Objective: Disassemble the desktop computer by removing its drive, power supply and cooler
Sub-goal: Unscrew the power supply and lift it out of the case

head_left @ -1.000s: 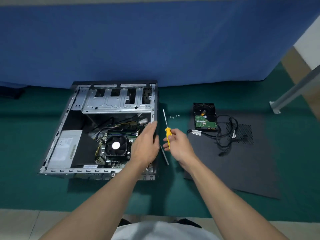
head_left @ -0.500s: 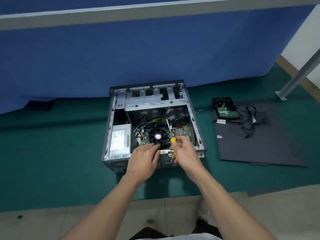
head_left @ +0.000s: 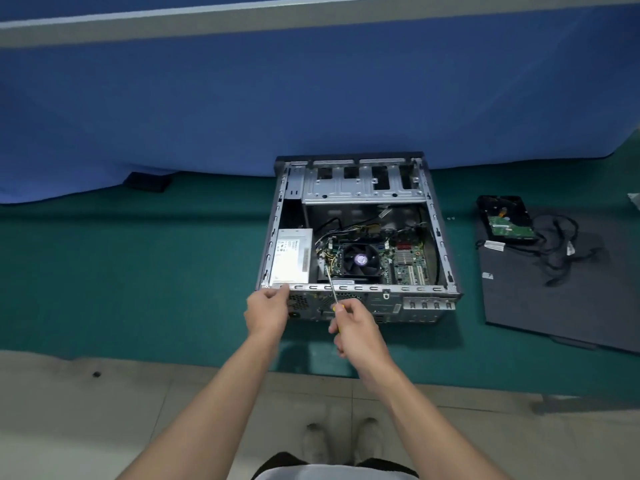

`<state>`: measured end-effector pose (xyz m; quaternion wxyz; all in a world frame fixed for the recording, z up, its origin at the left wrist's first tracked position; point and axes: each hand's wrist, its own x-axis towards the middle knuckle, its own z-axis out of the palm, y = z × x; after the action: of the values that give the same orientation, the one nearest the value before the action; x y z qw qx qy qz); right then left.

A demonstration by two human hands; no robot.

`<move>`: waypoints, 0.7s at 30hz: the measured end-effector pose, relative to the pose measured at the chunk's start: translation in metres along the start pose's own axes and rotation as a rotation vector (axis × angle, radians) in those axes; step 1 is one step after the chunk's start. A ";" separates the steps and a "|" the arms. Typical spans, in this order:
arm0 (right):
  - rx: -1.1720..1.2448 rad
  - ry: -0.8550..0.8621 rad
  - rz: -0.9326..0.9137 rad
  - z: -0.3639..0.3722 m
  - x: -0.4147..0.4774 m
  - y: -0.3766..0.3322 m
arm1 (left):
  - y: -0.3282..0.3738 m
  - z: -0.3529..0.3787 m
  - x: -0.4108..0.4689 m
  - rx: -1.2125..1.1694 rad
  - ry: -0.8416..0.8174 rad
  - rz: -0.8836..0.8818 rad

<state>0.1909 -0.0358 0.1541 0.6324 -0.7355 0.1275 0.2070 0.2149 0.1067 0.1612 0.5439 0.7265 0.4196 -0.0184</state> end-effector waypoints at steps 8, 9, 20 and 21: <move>0.124 -0.045 0.143 0.033 -0.012 0.009 | -0.003 -0.002 0.007 -0.294 -0.286 -0.215; 0.153 -0.054 0.164 0.038 -0.013 0.009 | -0.004 -0.004 0.010 -0.297 -0.304 -0.223; 0.296 0.038 0.242 0.122 -0.019 0.008 | -0.013 -0.051 0.059 -0.383 -0.584 -0.310; 0.311 0.054 0.253 0.127 -0.019 0.009 | -0.012 -0.053 0.061 -0.390 -0.597 -0.322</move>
<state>0.1524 0.0863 0.1407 0.7038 -0.6123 0.2660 0.2429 0.2239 0.1856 0.1437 0.7601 0.4971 0.3469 -0.2340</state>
